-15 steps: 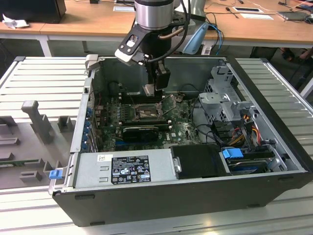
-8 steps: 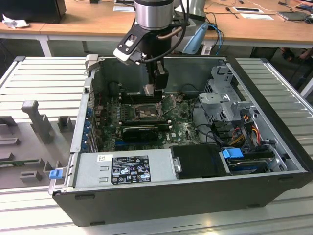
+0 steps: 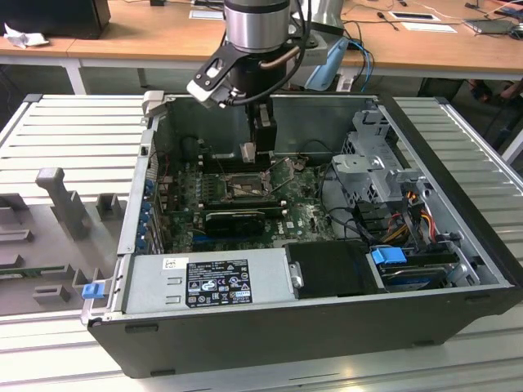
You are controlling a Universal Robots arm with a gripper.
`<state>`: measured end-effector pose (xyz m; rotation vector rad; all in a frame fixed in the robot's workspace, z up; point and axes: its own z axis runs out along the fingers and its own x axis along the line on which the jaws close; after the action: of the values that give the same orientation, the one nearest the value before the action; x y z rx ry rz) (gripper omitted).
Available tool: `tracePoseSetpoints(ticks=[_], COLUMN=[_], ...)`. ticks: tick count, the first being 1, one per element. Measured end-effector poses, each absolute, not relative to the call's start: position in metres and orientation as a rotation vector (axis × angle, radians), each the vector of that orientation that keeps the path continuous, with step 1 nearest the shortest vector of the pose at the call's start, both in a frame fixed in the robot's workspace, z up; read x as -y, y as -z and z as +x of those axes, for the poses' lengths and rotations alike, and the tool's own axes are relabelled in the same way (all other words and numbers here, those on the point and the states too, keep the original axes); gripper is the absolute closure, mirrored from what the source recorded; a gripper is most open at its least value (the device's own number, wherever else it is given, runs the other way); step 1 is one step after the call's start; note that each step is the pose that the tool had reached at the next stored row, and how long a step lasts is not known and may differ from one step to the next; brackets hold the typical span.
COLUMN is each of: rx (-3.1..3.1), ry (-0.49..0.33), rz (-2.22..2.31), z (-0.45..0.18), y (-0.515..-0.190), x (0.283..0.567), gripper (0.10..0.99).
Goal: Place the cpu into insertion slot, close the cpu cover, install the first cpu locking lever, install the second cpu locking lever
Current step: 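Place the cpu into insertion slot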
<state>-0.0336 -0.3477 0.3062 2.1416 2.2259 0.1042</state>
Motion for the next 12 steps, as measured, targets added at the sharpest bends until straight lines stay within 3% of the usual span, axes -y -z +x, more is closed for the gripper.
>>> tracePoseSetpoints(ticks=[12], rx=[-2.239], ry=[-0.1], rz=[2.124], z=[-0.037], y=[-0.278], x=[0.348], gripper=[0.553])
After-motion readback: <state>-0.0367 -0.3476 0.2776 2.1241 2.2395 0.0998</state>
